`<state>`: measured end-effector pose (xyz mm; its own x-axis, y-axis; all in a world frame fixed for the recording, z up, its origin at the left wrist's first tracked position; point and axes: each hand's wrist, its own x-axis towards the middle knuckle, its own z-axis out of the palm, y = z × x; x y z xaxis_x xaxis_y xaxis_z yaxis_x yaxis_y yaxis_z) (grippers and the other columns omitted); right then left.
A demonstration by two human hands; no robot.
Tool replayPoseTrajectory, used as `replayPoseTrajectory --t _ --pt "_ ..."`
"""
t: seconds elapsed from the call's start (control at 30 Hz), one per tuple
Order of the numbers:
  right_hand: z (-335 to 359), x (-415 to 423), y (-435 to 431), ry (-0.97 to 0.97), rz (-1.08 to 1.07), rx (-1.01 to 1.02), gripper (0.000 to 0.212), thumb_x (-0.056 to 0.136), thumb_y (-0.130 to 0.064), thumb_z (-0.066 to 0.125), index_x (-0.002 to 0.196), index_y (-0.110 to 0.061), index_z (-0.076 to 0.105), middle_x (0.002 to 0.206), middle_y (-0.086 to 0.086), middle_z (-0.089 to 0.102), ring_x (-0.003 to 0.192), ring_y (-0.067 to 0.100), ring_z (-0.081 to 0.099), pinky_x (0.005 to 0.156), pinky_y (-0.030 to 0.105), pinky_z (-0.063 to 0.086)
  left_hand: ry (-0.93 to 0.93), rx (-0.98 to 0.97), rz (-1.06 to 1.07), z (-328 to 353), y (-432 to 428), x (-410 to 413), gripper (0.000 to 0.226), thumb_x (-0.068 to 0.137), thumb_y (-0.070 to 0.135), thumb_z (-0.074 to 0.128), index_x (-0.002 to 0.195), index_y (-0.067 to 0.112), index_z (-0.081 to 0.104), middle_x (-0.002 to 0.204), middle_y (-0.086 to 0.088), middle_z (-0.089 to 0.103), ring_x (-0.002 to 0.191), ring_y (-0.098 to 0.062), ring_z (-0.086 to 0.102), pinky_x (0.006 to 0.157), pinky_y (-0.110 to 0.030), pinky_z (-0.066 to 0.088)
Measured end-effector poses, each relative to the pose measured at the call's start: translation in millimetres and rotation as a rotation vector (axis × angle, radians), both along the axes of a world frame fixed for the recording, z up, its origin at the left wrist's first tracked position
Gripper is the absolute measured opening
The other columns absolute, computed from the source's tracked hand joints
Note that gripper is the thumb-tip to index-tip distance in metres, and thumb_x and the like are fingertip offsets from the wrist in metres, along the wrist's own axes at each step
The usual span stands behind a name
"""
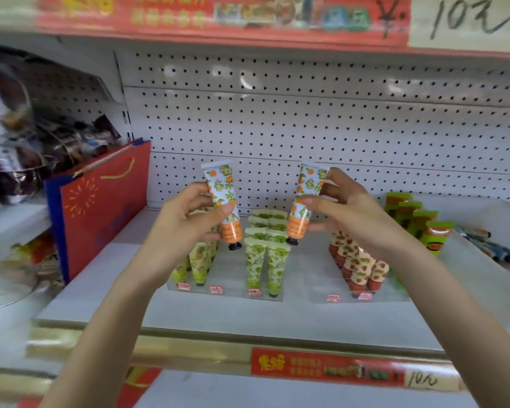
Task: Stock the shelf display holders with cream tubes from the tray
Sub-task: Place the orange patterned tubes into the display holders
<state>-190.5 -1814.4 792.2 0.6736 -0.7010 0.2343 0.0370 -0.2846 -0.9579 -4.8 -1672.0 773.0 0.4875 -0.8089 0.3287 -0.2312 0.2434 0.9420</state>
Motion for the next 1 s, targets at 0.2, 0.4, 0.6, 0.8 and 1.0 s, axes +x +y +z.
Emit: replayPoseTrajectory --t 0.2,0.4,0.6,0.8,1.0 --pt "12.8 32.4 -16.6 -0.005 0.023 -0.064 0.034 0.087 -0.012 0.063 0.119 -0.009 0.053 0.115 0.010 0.063 0.094 0.015 0.068 0.070 0.026 0.057 0.014 -0.061 0.069 2.9 3.7 18.7 0.017 0.084 0.010 0.062 0.093 0.024 0.057 0.069 0.019 0.066 0.066 -0.002 0.065 0.055 -0.015 0.052" --pt "21.5 82.9 -25.6 0.108 0.056 -0.243 0.028 0.091 -0.014 0.058 0.116 -0.003 0.053 0.110 0.016 0.064 0.097 0.023 0.065 0.081 0.030 0.057 0.027 -0.072 0.115 4.4 5.4 49.5 0.033 0.083 0.013 0.064 0.114 0.007 0.056 0.113 -0.021 0.061 0.082 -0.016 0.067 0.059 -0.020 0.054" --pt "7.6 126.7 -36.9 0.268 0.058 -0.292 0.022 0.089 -0.013 0.062 0.107 -0.002 0.056 0.102 0.008 0.060 0.095 0.019 0.062 0.084 0.026 0.056 0.048 -0.073 0.085 8.4 2.0 87.3 0.033 0.081 0.016 0.065 0.112 0.007 0.055 0.114 -0.023 0.059 0.079 -0.019 0.065 0.062 -0.023 0.056" --pt "-7.4 154.4 -50.3 0.401 -0.035 -0.385 0.017 0.083 -0.009 0.069 0.096 -0.006 0.058 0.101 0.014 0.063 0.089 0.023 0.064 0.073 0.020 0.054 0.068 -0.061 0.066 5.7 -1.4 114.9 0.027 0.084 0.011 0.063 0.110 0.007 0.056 0.111 -0.019 0.061 0.070 -0.010 0.066 0.057 -0.016 0.052" --pt "-17.2 170.4 -56.4 0.586 -0.081 -0.557 0.021 0.083 -0.019 0.070 0.098 -0.006 0.063 0.092 0.006 0.063 0.084 0.015 0.056 0.063 0.010 0.040 0.073 -0.052 0.029 -1.2 -6.9 132.0 0.021 0.075 0.021 0.068 0.096 0.020 0.063 0.105 -0.013 0.067 0.098 -0.031 0.065 0.076 -0.036 0.058"
